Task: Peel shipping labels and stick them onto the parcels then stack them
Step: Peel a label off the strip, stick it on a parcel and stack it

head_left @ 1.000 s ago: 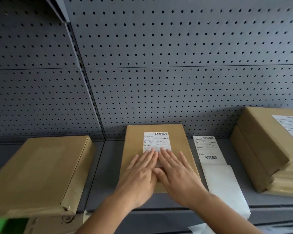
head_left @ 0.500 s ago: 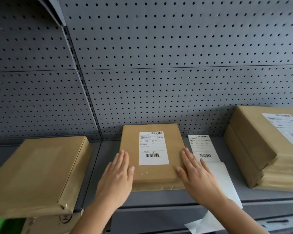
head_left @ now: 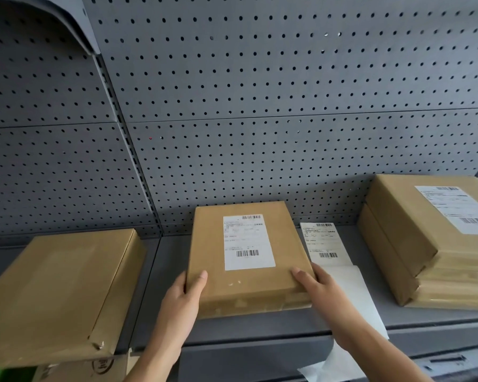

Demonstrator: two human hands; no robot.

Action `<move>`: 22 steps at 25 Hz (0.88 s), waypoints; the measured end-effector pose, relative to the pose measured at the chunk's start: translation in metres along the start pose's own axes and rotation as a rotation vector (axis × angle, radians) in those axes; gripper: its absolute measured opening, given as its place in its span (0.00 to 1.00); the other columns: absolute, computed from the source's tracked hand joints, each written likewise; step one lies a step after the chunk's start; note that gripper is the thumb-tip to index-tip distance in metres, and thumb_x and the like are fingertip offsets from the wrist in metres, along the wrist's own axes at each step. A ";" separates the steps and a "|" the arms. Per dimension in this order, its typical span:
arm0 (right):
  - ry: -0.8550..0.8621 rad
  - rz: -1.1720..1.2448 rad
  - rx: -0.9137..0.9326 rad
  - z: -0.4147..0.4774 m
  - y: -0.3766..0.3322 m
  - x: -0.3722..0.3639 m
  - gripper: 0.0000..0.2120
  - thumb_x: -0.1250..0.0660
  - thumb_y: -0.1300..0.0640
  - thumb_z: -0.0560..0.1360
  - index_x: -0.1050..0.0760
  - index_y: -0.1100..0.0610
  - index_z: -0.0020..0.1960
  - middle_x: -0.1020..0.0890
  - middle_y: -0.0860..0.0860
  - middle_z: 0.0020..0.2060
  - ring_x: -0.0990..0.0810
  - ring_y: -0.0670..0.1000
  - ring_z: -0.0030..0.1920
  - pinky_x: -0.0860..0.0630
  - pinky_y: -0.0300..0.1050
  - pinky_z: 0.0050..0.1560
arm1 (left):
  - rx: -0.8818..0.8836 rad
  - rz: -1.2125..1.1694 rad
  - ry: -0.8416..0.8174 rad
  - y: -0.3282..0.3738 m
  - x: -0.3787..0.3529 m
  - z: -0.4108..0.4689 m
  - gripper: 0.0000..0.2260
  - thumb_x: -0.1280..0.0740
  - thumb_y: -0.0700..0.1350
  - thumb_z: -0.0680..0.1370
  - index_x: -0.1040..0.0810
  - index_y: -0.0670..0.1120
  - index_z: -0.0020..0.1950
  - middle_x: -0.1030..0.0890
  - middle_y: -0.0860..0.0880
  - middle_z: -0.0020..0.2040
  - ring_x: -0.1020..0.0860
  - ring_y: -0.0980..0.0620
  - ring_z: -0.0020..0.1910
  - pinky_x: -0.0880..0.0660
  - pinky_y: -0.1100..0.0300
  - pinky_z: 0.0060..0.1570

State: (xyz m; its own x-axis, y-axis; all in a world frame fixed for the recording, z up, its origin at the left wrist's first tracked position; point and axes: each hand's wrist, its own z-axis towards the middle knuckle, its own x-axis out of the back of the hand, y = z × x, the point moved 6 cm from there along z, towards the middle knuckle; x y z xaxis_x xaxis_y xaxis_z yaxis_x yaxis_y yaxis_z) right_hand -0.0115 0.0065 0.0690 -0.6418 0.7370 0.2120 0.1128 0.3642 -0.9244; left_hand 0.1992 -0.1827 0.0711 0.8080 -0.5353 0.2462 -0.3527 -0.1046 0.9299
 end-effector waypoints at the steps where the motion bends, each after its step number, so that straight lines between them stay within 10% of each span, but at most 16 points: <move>1: 0.018 0.016 0.016 -0.003 -0.007 0.005 0.14 0.34 0.47 0.79 0.24 0.48 0.64 0.16 0.45 0.53 0.19 0.46 0.54 0.25 0.42 0.53 | -0.023 0.002 0.014 0.008 0.000 -0.002 0.11 0.35 0.57 0.81 0.22 0.56 0.62 0.17 0.61 0.55 0.22 0.61 0.57 0.29 0.62 0.49; 11: 0.328 0.107 0.279 -0.034 -0.097 0.128 0.13 0.33 0.50 0.79 0.27 0.47 0.62 0.19 0.43 0.50 0.21 0.40 0.47 0.28 0.36 0.40 | -0.255 -0.125 -0.143 0.121 -0.074 -0.032 0.15 0.35 0.57 0.81 0.27 0.52 0.64 0.19 0.59 0.57 0.23 0.64 0.55 0.30 0.66 0.46; 16: 0.526 0.104 0.338 -0.050 -0.112 0.232 0.10 0.33 0.46 0.76 0.18 0.48 0.55 0.16 0.47 0.47 0.20 0.49 0.49 0.26 0.47 0.50 | -0.381 -0.107 -0.394 0.171 -0.155 -0.058 0.18 0.37 0.62 0.80 0.26 0.55 0.66 0.19 0.61 0.59 0.22 0.67 0.56 0.30 0.70 0.46; 22: 0.742 0.172 0.275 -0.051 -0.090 0.349 0.18 0.30 0.42 0.70 0.19 0.51 0.54 0.21 0.48 0.43 0.25 0.50 0.45 0.30 0.47 0.46 | -0.504 -0.004 -0.644 0.204 -0.262 -0.080 0.25 0.41 0.70 0.77 0.25 0.61 0.69 0.20 0.60 0.65 0.23 0.61 0.63 0.27 0.60 0.63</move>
State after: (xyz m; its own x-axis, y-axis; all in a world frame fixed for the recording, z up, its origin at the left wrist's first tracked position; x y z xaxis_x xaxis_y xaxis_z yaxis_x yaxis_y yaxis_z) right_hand -0.2072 0.2604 0.2424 0.0491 0.9908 0.1261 -0.0881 0.1300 -0.9876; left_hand -0.0463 0.0031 0.2179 0.3254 -0.9283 0.1798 0.0279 0.1995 0.9795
